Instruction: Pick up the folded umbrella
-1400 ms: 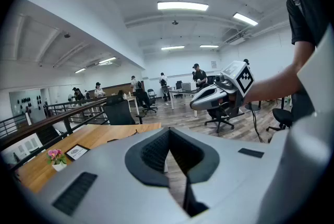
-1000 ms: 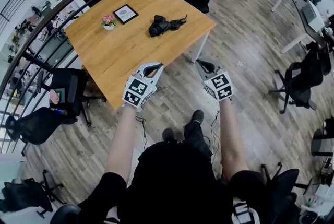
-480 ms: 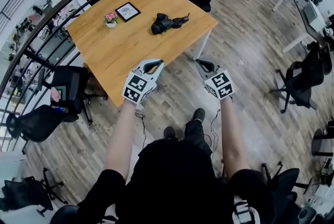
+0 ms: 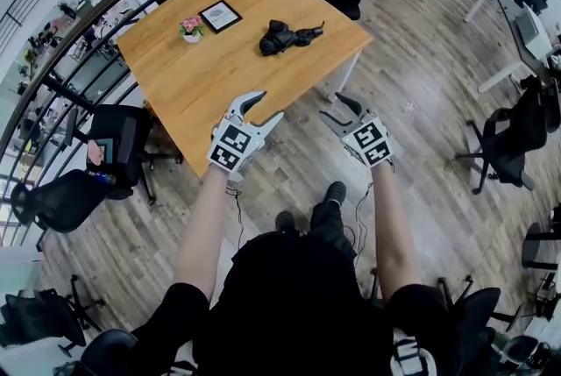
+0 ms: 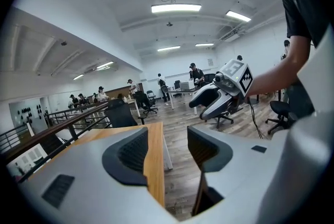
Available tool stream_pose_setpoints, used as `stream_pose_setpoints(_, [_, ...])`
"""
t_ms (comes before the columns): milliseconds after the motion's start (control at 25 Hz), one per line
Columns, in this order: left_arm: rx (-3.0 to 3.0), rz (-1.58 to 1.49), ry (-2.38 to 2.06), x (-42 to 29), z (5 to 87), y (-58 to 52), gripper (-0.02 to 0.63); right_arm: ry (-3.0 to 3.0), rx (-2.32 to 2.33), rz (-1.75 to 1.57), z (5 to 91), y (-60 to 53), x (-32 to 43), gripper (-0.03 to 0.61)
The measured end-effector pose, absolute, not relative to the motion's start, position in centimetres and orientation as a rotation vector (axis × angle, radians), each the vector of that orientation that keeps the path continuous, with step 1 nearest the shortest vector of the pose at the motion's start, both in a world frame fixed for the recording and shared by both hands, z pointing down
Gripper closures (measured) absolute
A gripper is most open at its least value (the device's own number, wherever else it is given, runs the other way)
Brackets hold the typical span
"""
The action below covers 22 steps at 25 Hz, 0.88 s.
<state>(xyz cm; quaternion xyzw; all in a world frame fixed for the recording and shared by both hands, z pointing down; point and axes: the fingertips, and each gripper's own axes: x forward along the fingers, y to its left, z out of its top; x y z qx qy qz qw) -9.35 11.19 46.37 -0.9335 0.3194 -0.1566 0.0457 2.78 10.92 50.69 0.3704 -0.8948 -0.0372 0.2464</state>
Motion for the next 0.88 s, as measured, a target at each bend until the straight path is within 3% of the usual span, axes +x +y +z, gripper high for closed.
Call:
stream_pose_setpoints(120, [-2.841,-0.512,0.968,-9.3,47.1,11.3,0.364,-2.425,1.000,-0.114,51.0,10.9,3.1,0.287])
stream_pose_setpoints(880, [-2.837,-0.497,1.041,-4.2,46.6,6.3,0.364,-2.454,0.986,-0.079,51.2,6.0,8.3,0.295])
